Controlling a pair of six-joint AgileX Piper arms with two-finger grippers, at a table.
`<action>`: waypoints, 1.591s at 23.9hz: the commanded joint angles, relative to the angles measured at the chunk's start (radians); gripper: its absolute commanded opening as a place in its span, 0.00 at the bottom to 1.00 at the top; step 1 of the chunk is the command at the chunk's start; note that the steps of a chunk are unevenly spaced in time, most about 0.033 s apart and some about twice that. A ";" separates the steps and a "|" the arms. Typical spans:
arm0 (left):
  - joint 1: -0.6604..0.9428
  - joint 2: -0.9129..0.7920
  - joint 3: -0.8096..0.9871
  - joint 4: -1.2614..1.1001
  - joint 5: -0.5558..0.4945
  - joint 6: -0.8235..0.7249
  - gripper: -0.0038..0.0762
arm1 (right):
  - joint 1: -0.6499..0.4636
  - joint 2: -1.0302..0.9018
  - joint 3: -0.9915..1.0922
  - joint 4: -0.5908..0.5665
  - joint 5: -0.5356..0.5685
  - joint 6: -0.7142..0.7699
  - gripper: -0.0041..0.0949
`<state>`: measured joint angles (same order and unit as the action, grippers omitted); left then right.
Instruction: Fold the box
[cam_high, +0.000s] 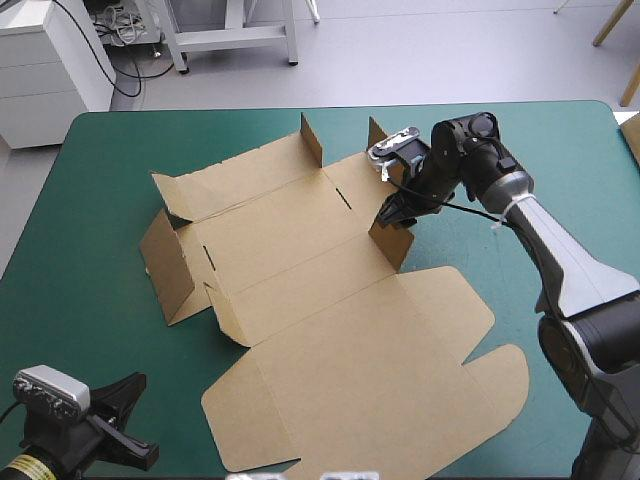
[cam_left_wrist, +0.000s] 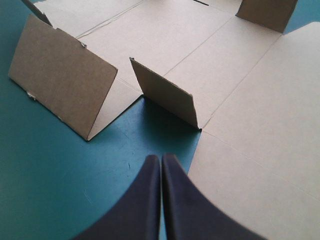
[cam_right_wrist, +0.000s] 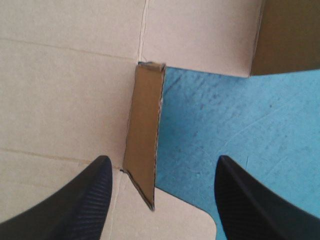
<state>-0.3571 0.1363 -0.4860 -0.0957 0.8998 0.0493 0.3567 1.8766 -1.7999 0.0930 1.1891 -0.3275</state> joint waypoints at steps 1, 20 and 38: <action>-0.001 0.014 -0.019 -0.013 -0.073 -0.004 0.04 | -0.006 -0.015 -0.065 0.012 -0.021 0.021 0.61; -0.001 0.014 -0.019 -0.003 -0.073 -0.004 0.04 | 0.055 0.064 -0.030 -0.050 -0.019 0.072 0.61; -0.001 0.014 -0.019 -0.003 -0.073 -0.004 0.04 | 0.055 0.091 -0.017 -0.041 -0.020 -0.001 0.08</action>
<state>-0.3571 0.1363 -0.4853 -0.0917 0.8978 0.0493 0.4131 2.0211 -1.7818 0.0496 1.1614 -0.2907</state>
